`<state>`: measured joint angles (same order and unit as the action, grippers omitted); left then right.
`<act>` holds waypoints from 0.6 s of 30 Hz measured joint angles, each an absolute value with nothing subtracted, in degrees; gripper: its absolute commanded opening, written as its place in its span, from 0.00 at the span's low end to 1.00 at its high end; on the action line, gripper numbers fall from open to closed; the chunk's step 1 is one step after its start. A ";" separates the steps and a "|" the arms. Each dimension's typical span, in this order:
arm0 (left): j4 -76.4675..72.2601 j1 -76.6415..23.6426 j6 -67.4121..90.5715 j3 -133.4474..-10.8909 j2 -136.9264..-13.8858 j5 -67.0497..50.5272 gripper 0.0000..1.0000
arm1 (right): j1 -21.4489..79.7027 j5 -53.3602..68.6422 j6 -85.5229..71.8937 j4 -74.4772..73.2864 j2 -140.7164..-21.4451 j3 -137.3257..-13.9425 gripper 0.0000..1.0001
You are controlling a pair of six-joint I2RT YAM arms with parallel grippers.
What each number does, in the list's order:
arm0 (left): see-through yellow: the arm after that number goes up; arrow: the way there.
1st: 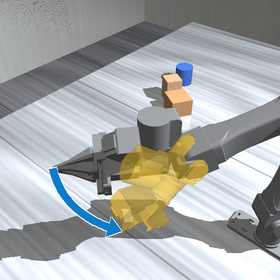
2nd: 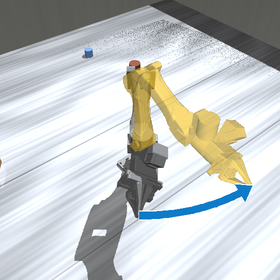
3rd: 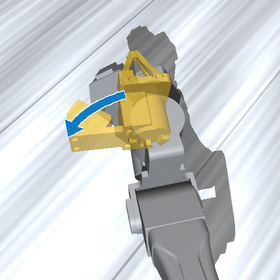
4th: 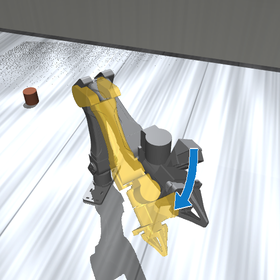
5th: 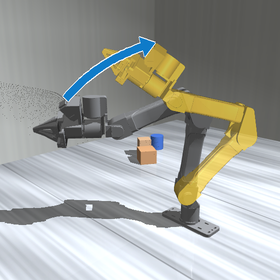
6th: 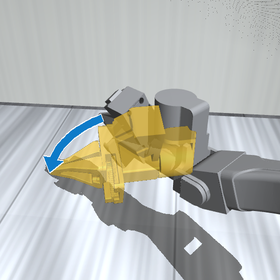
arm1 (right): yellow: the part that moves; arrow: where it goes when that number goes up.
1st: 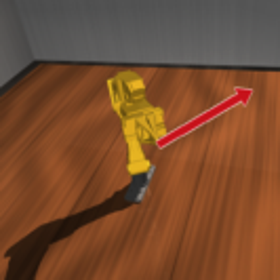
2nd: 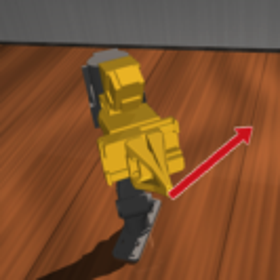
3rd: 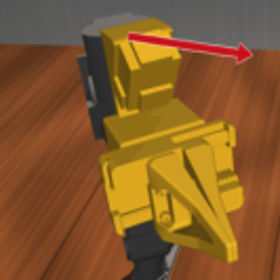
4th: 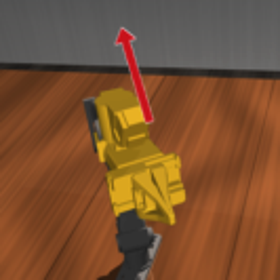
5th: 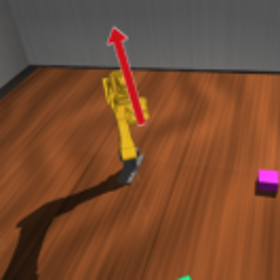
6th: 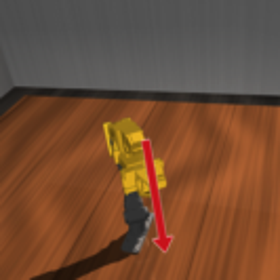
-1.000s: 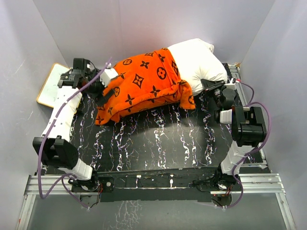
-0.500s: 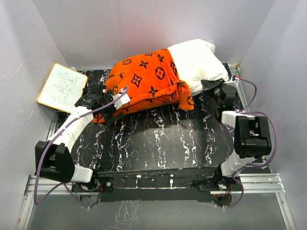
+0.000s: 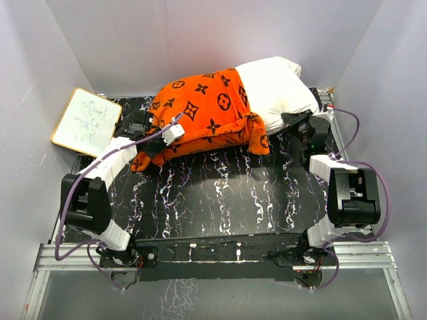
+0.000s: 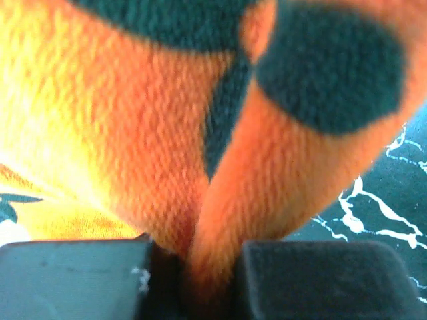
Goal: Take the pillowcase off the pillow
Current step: Remove the pillow from the pillowcase.
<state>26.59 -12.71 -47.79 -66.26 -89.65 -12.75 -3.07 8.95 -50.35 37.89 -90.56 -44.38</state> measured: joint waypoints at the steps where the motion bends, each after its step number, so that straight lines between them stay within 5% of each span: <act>1: 27.49 -12.47 -48.12 -66.70 -89.34 -12.64 0.00 | -3.05 8.49 -49.60 37.08 -90.26 -44.47 0.08; 18: 39.64 -2.00 -58.74 -66.59 -74.94 -17.45 0.00 | 0.43 5.48 -41.69 25.36 -88.51 -50.24 0.08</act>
<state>39.64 -2.00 -58.74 -66.59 -74.94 -17.45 0.43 5.48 -41.69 25.36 -88.51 -50.24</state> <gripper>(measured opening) 0.046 0.112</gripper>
